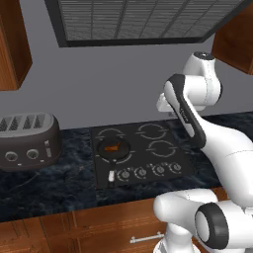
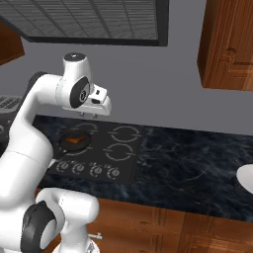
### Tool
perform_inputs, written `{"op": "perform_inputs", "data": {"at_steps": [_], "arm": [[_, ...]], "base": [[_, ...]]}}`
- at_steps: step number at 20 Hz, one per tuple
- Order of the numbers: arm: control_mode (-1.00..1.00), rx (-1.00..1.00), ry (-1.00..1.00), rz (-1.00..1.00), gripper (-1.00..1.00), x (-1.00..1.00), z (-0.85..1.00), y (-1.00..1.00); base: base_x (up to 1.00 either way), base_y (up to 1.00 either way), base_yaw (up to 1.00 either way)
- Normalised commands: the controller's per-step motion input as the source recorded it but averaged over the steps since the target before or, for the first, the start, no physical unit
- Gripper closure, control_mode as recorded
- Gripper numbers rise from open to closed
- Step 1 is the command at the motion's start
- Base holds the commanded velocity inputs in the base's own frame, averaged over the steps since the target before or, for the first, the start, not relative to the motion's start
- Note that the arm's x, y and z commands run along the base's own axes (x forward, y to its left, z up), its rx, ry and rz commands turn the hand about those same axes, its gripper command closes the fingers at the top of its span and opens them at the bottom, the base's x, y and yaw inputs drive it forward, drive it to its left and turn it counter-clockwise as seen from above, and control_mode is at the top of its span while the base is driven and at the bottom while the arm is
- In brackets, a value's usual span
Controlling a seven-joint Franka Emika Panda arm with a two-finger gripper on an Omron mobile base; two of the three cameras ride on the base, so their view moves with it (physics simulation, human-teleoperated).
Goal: Place the chicken drumstick on the plate and place the lemon wedge on the same plate.
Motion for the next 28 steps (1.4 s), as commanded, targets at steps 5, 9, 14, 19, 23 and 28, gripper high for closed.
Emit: {"op": "perform_inputs", "data": {"at_steps": [5,9,14,19,23,28], "arm": [[-1.0,0.0,0.04,0.0,-1.0,0.0,-0.01,0.09],[-1.0,0.0,0.05,0.0,-1.0,0.0,-0.21,0.54],[-1.0,0.01,0.07,-0.02,-1.0,0.14,-0.35,0.47],[-1.0,0.04,0.13,0.11,-1.0,0.34,-0.41,0.25],[-1.0,0.02,0.18,0.36,-1.0,0.43,-0.31,0.3],[-1.0,0.0,0.18,0.42,-1.0,0.28,-0.09,0.47]], "base": [[0.0,0.0,0.0],[0.0,0.0,0.0],[0.0,0.0,0.0],[0.0,0.0,0.0],[0.0,0.0,0.0],[0.0,0.0,0.0]]}}
